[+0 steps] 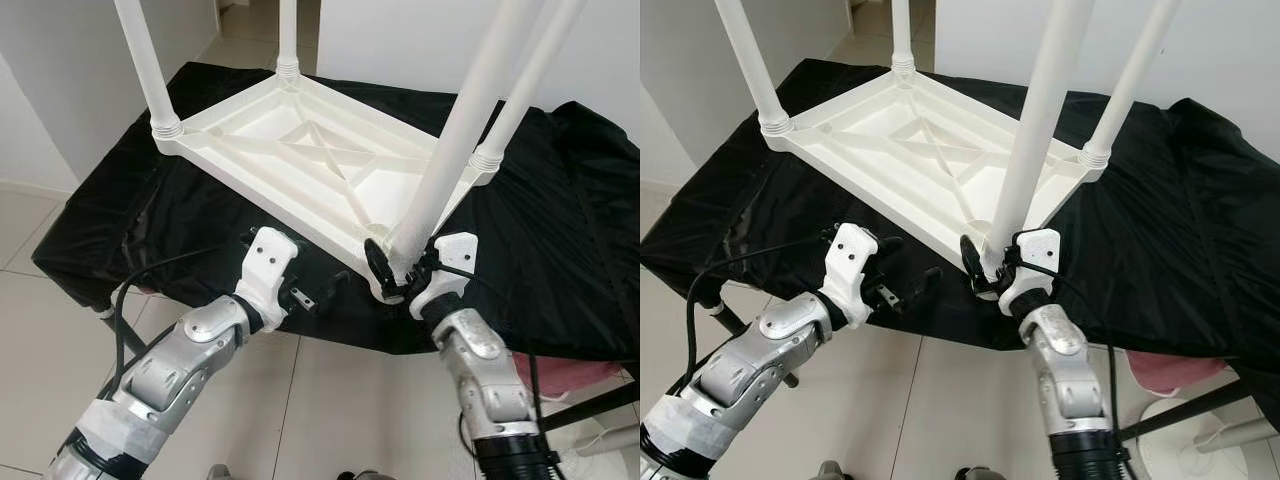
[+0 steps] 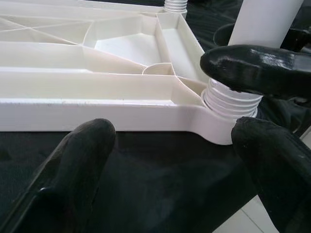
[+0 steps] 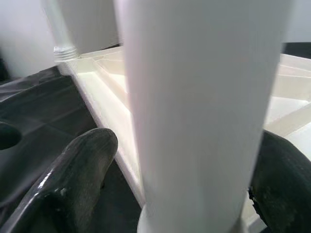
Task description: Building children table
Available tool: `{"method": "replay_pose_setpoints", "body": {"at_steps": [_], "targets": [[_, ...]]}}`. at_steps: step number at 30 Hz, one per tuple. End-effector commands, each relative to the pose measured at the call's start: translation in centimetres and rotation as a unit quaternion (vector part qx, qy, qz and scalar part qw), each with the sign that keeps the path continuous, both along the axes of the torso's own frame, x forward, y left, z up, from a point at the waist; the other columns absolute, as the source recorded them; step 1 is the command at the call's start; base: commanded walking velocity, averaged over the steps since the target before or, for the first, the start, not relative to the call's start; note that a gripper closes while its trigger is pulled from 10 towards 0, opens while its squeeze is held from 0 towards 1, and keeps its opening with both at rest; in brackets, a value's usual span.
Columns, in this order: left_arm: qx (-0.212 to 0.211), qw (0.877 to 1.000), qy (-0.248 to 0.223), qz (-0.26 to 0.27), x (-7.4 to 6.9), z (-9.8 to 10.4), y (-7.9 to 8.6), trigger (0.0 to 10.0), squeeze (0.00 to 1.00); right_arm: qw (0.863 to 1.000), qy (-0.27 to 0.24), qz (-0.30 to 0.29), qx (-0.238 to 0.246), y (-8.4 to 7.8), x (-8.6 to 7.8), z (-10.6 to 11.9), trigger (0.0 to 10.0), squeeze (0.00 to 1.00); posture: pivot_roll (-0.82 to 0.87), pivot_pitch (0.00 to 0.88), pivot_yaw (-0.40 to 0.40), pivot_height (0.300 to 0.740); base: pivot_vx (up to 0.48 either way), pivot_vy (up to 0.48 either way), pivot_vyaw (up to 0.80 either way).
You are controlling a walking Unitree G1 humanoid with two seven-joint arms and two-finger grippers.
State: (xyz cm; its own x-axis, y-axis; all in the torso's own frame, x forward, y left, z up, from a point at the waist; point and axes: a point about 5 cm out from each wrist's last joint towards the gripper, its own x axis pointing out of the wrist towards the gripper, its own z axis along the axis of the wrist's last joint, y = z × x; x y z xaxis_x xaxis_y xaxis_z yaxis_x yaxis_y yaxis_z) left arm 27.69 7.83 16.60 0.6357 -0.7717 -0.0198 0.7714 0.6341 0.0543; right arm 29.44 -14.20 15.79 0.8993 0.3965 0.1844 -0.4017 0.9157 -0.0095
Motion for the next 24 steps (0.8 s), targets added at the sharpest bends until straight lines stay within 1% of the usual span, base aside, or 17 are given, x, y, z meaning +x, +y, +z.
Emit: {"method": "replay_pose_setpoints", "body": {"at_steps": [1,3,5,8,9,10,11,12,13,14,15,16,18,21,23,24], "targets": [[0.008,0.996,0.003,-0.086,-0.6,-0.1,-0.6,10.0,0.0,0.999,-0.007,0.034,-0.011,-0.2,0.2,0.1,10.0,0.0,0.02,0.099,-0.024,0.74,0.0,0.0,0.0],[0.01,0.996,0.0,-0.086,-0.6,-0.1,-0.6,10.0,0.0,0.999,-0.009,0.041,-0.015,-0.2,0.3,0.1,10.0,0.0,0.02,0.099,-0.024,0.74,0.0,0.0,0.0],[0.017,0.996,-0.004,-0.087,-0.6,-0.3,-0.8,10.0,0.0,0.997,-0.007,0.066,-0.032,-0.4,0.6,-0.1,10.0,0.0,0.02,0.1,-0.02,0.74,0.0,0.0,0.0],[0.022,0.996,-0.008,-0.083,-0.5,-0.3,-1.0,10.0,0.0,0.996,-0.003,0.079,-0.042,-0.7,1.1,-0.2,10.0,0.0,0.03,0.098,-0.023,0.74,0.0,0.0,0.0],[0.02,0.996,-0.01,-0.081,-0.6,-0.2,-1.1,10.0,0.0,0.996,-0.002,0.081,-0.05,-0.9,1.4,-0.4,8.1,0.0,0.02,0.093,-0.022,0.74,0.0,0.0,0.0],[0.019,0.997,-0.012,-0.081,-0.6,-0.2,-1.3,10.0,0.0,0.995,-0.001,0.081,-0.055,-1.0,1.6,-0.4,4.6,0.0,0.02,0.09,-0.023,0.74,0.0,0.0,0.0],[0.019,0.997,-0.01,-0.08,-0.6,-0.4,-1.4,10.0,0.0,0.995,0.003,0.081,-0.054,-1.1,1.8,-0.7,3.3,0.0,0.03,0.086,-0.023,0.74,0.0,0.0,0.0],[0.019,0.997,-0.01,-0.08,-0.6,-0.4,-1.4,10.0,0.0,0.995,0.003,0.081,-0.054,-1.1,1.8,-0.7,3.3,0.0,0.03,0.086,-0.023,0.74,0.0,0.0,0.0],[0.018,0.997,-0.008,-0.079,-0.6,-0.5,-1.5,10.0,0.0,0.995,0.008,0.079,-0.055,-1.2,2.0,-1.0,1.0,0.0,0.03,0.084,-0.023,0.74,0.0,0.0,0.0],[0.013,0.997,-0.007,-0.076,-0.6,-0.4,-1.7,10.0,0.0,0.996,0.012,0.078,-0.052,-1.4,2.0,-1.2,0.0,0.0,0.03,0.083,-0.025,0.74,0.0,0.0,0.0],[0.013,0.997,-0.007,-0.076,-0.6,-0.4,-1.7,10.0,0.0,0.996,0.012,0.078,-0.052,-1.4,2.0,-1.2,0.0,0.0,0.03,0.083,-0.025,0.74,0.0,0.0,0.0],[0.008,0.997,-0.019,-0.071,-0.7,-0.2,-1.8,10.0,0.0,0.995,0.016,0.083,-0.048,-1.3,1.9,-1.6,0.0,0.0,0.03,0.079,-0.024,0.74,0.0,0.0,0.0],[0.013,0.997,-0.033,-0.068,-0.7,-0.2,-1.8,10.0,0.0,0.995,0.017,0.085,-0.048,-1.2,1.8,-1.9,0.0,0.0,0.03,0.079,-0.024,0.74,0.0,0.0,0.0],[0.016,0.997,-0.034,-0.065,-0.6,-0.4,-1.8,10.0,0.0,0.995,0.019,0.085,-0.047,-1.3,1.8,-2.1,0.0,0.0,0.03,0.078,-0.024,0.74,0.0,0.0,0.0],[0.01,0.997,-0.034,-0.067,-0.7,-0.3,-1.8,10.0,0.0,0.995,0.021,0.088,-0.04,-1.1,1.6,-2.2,0.0,0.0,0.03,0.073,-0.021,0.74,0.0,0.0,0.0],[0.008,0.997,-0.033,-0.068,-0.7,-0.4,-1.8,10.0,0.0,0.996,0.021,0.083,-0.036,-1.1,1.6,-2.3,10.0,0.0,0.02,0.069,-0.021,0.74,0.0,0.0,0.0]]}}
